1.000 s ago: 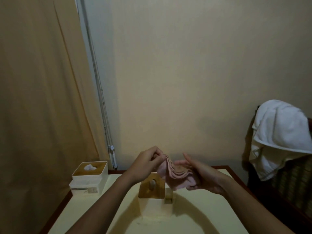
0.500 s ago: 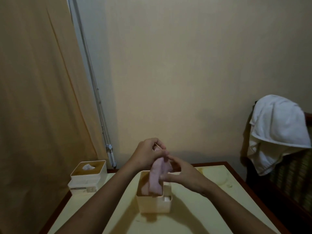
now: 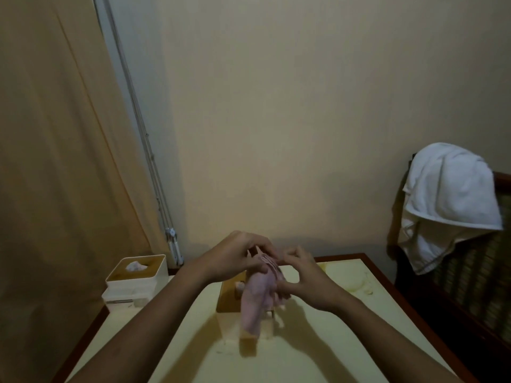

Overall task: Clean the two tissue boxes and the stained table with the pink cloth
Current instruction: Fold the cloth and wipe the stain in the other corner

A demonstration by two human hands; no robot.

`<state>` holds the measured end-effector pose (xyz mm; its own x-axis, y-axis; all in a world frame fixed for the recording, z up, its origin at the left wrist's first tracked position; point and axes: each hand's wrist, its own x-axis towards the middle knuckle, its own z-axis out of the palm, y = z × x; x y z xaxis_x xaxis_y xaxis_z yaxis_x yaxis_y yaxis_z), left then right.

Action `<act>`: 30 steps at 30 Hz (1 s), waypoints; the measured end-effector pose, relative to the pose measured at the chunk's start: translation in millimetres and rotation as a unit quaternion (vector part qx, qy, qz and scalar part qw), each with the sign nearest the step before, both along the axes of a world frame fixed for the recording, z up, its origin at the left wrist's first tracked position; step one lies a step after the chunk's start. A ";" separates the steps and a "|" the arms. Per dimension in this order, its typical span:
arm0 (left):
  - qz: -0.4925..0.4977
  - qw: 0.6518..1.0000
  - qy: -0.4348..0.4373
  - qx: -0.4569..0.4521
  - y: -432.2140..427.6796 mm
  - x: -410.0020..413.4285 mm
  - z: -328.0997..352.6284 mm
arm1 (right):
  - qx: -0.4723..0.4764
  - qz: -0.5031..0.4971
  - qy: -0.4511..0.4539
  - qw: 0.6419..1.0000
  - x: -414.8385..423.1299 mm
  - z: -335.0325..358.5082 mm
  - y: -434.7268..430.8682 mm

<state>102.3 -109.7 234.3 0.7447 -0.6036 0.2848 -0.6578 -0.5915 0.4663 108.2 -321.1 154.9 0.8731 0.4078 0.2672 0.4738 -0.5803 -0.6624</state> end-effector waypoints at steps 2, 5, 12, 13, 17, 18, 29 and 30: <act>0.022 0.999 -0.010 -0.030 1.0 5.7 -4.4 | 0.032 0.024 0.024 0.999 -0.1 -0.5 -2.5; 0.054 0.996 -0.011 -0.070 5.1 15.8 -14.4 | 0.082 0.016 0.044 0.996 2.0 -3.1 -10.7; 0.078 0.981 0.050 -0.170 -16.0 29.4 -42.7 | 0.141 -0.030 0.055 0.988 3.5 -22.1 -29.3; 0.077 0.980 0.054 -0.174 -21.0 31.3 -46.1 | 0.142 -0.027 0.060 0.988 2.1 -27.0 -31.2; 0.070 0.981 0.086 -0.160 -38.4 41.8 -60.2 | 0.115 -0.041 0.055 0.991 3.2 -45.1 -51.1; 0.069 0.982 0.093 -0.148 -42.6 44.2 -63.5 | 0.114 -0.054 0.059 0.990 5.1 -47.4 -60.1; -0.024 0.940 0.325 -0.100 -134.5 96.7 -117.5 | -0.014 -0.106 0.115 0.988 32.5 -64.8 -178.9; -0.022 0.935 0.335 -0.111 -144.9 104.0 -125.8 | -0.024 -0.114 0.124 0.985 40.5 -69.9 -189.2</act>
<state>206.3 -254.6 108.5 0.7762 -0.6197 -0.1161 -0.1948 -0.4109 0.8906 148.7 -510.3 85.1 0.9796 0.2001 0.0203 0.1549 -0.6860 -0.7109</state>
